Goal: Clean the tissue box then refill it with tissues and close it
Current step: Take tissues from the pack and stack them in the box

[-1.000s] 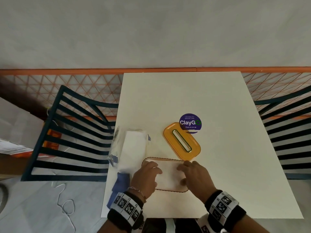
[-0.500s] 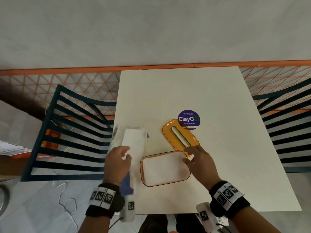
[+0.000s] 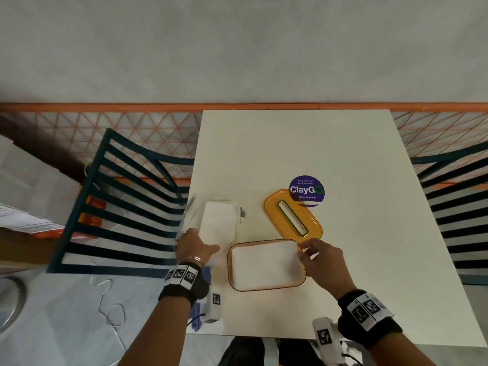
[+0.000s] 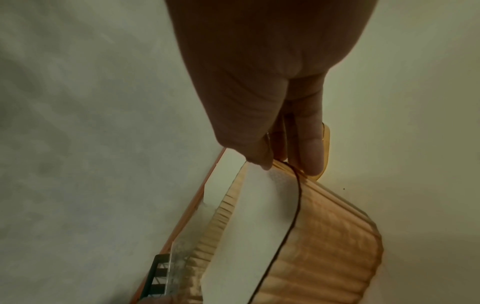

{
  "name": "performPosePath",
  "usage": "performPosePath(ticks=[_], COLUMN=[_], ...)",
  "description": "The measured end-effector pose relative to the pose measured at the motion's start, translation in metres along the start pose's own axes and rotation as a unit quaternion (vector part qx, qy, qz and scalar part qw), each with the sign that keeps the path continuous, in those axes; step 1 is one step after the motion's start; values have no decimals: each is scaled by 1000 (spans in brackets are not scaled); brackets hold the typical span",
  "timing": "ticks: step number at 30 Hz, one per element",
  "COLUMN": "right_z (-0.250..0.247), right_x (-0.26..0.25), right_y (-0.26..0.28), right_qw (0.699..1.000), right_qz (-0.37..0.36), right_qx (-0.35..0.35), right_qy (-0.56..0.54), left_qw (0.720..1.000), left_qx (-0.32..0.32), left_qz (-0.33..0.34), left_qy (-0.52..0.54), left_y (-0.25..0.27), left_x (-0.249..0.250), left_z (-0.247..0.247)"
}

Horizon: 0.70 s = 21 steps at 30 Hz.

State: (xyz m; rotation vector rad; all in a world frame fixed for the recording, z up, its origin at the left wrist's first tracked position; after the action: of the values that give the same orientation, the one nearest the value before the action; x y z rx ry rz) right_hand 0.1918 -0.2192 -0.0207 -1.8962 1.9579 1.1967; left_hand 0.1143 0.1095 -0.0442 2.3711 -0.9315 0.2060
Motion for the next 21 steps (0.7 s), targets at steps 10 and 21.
performPosePath(ticks=[10, 21], right_z=[-1, -35], right_x=[0, -51], right_y=[-2, 3], right_qw=[1000, 998], right_qz=[11, 14], right_qx=[-9, -51], right_qy=[15, -29], left_qw=[993, 925], left_qx=[-23, 94], left_qz=[-18, 110], left_qy=[110, 352], left_y=[-5, 54], left_x=[-1, 21], left_z=[-1, -86])
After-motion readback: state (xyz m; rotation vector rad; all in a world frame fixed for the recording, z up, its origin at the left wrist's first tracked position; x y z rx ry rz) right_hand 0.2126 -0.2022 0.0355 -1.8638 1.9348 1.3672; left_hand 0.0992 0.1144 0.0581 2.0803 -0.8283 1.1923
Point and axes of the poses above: each hand's wrist, its own y-axis away from the middle knuckle, its own z-axis out of the palm, x = y × z, the point moved 2 cm from there along -y, towards the middle knuckle, and after that the axes turned 8 degrees about z, right-handed, at the moved point
